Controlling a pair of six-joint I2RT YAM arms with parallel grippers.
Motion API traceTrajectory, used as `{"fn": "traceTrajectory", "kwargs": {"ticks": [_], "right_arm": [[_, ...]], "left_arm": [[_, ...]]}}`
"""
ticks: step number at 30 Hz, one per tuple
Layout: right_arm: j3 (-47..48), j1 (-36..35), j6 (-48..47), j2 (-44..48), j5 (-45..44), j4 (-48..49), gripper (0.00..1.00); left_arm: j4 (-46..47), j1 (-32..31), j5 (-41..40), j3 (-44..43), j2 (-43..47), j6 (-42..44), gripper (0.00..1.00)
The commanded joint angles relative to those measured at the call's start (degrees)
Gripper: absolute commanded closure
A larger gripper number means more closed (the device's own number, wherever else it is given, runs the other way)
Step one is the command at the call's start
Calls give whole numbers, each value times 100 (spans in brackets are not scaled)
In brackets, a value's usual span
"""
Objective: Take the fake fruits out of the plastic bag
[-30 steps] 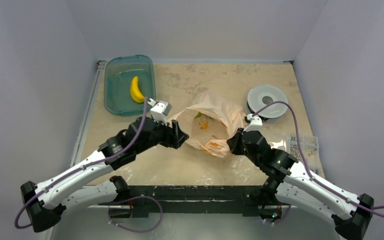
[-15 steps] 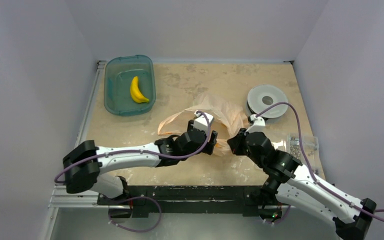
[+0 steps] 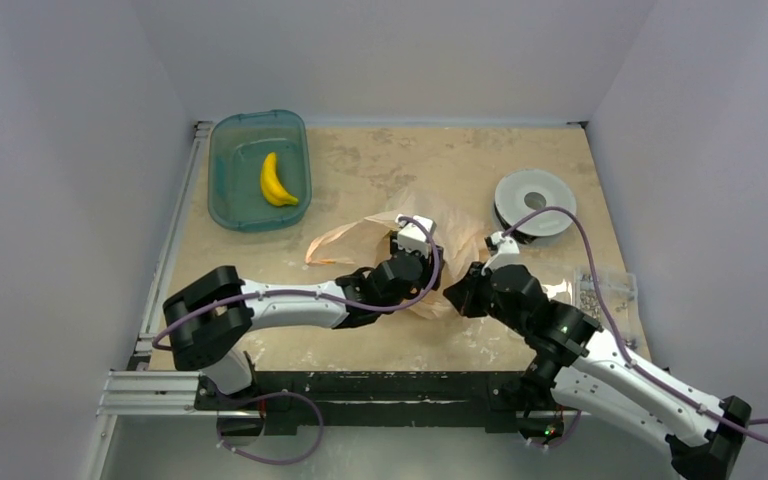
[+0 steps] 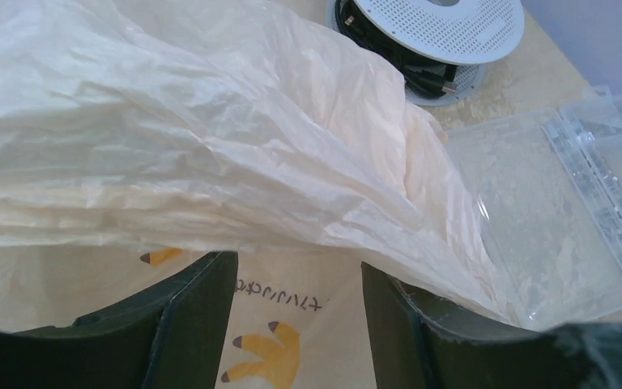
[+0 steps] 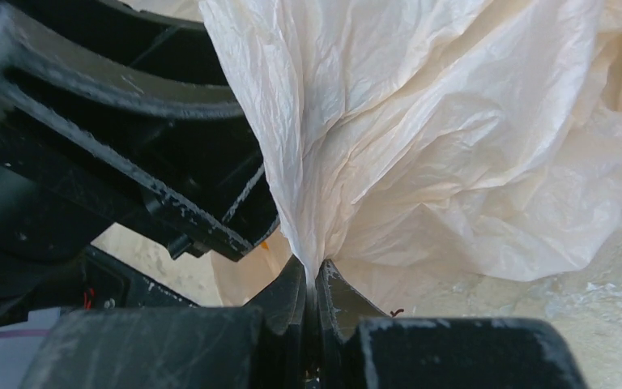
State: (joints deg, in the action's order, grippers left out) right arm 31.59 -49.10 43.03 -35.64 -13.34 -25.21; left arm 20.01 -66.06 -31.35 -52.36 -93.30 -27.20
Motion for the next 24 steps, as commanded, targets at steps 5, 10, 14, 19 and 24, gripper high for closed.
{"fn": "traceTrajectory", "kwargs": {"ticks": [5,10,14,19,24], "right_arm": [[-35,-12,-306,7,537,390,100],[-2,-12,-334,-25,504,334,100],[59,-12,-279,-29,513,313,100],[194,-13,-291,-10,402,216,100],[231,-12,-312,-55,415,197,100]], "left_arm": [[581,263,-120,393,179,-509,44],[850,708,529,251,-249,-821,42],[717,1022,926,-161,-754,-1369,39],[930,1253,933,-332,-1233,-2284,33],[1109,1337,848,-599,-1549,-2861,25]]}}
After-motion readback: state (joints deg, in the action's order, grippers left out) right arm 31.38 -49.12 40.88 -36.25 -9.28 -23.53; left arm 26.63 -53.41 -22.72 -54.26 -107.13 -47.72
